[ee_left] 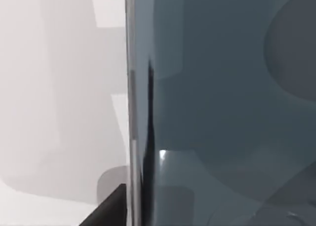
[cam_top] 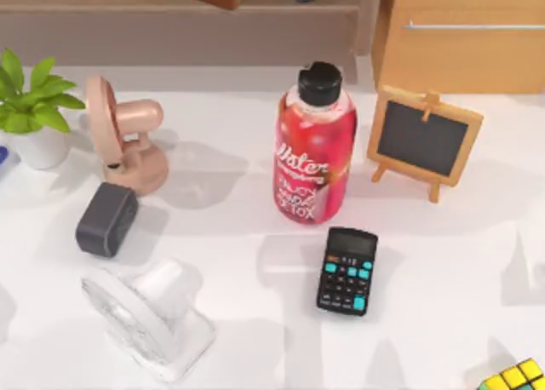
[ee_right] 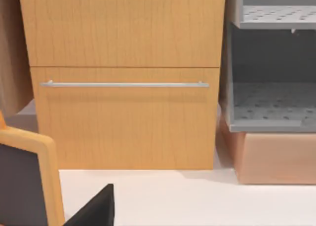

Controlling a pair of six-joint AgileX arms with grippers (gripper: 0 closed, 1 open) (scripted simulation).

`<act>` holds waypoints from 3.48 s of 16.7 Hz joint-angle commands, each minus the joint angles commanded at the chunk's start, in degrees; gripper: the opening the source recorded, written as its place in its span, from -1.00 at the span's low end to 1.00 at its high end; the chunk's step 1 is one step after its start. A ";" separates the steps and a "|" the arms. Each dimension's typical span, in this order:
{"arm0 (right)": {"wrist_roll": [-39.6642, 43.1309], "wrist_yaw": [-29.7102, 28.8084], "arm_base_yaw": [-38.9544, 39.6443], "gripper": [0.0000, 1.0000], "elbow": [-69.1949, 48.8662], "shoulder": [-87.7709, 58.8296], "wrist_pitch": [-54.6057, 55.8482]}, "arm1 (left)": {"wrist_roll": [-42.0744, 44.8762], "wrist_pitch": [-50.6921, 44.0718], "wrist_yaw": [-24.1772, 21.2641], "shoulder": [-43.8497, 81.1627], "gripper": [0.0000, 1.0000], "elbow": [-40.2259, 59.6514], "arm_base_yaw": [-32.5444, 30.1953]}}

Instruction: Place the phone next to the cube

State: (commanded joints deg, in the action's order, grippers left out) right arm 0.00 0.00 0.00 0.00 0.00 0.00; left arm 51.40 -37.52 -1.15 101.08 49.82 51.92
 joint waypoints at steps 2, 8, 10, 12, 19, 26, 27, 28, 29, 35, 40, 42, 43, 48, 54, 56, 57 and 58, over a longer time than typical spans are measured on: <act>0.00 0.00 0.00 1.00 0.00 0.00 0.00 | 0.00 0.00 0.00 0.00 0.10 0.00 0.00; 0.00 0.00 0.00 1.00 0.00 0.00 0.00 | 0.00 0.00 0.00 0.00 -0.81 0.00 0.00; 0.00 0.00 0.00 1.00 0.00 0.00 0.00 | 0.00 0.00 0.00 0.00 -1.00 0.00 0.00; 0.00 0.00 0.00 1.00 0.00 0.00 0.00 | 0.00 0.00 0.00 0.00 -1.00 0.00 0.00; 0.00 0.00 0.00 1.00 0.00 0.00 0.00 | -0.38 -1.79 -0.65 -1.51 -1.00 0.60 -0.06; 0.00 0.00 0.00 1.00 0.00 0.00 0.00 | -0.45 -6.50 -0.65 -3.99 -1.00 2.75 -0.10; 0.00 0.00 0.00 1.00 0.00 0.00 0.00 | -0.45 -6.50 -0.65 -3.99 -1.00 2.75 -0.10; 0.00 0.00 0.00 1.00 0.00 0.00 0.00 | -0.36 -6.35 -0.62 -3.74 -1.00 2.58 -0.08; 0.00 0.00 0.00 1.00 0.00 0.00 0.00 | -0.36 -6.35 -0.62 -3.74 -1.00 2.58 -0.08; 0.00 0.00 0.00 1.00 0.00 0.00 0.00 | -7.32 -7.67 1.46 -10.91 -1.00 9.71 -5.21; 0.00 0.00 0.00 1.00 0.00 0.00 0.00 | -22.03 -10.99 3.14 -16.13 -1.00 18.03 -17.89; 0.00 0.00 0.00 1.00 0.00 0.00 0.00 | -29.57 -12.61 3.09 -16.57 -1.00 20.97 -25.30; 0.00 0.00 0.00 1.00 0.00 0.00 0.00 | -33.55 -13.49 2.93 -16.50 -1.00 22.33 -29.39; 0.00 0.00 0.00 1.00 0.00 0.00 0.00 | -55.01 -18.24 0.61 -13.05 -1.00 27.78 -53.30; 0.00 0.00 0.00 1.00 0.00 0.00 0.00 | -81.86 -22.89 -2.56 -4.48 -1.00 33.03 -83.91; 0.00 0.00 0.00 1.00 0.00 0.00 0.00 | -90.17 -23.84 -2.76 -0.85 -1.00 34.16 -92.98; 0.00 0.00 0.00 1.00 0.00 0.00 0.00 | -94.10 -24.19 -2.67 1.06 -1.00 34.61 -97.17; 0.00 0.00 0.00 1.00 0.00 0.00 0.00 | -97.87 -24.47 -2.46 2.98 -1.00 35.01 -101.14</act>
State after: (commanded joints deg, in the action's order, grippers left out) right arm 0.00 0.00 0.00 0.00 0.00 0.00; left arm -46.47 -62.00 -3.61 104.06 84.84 -49.21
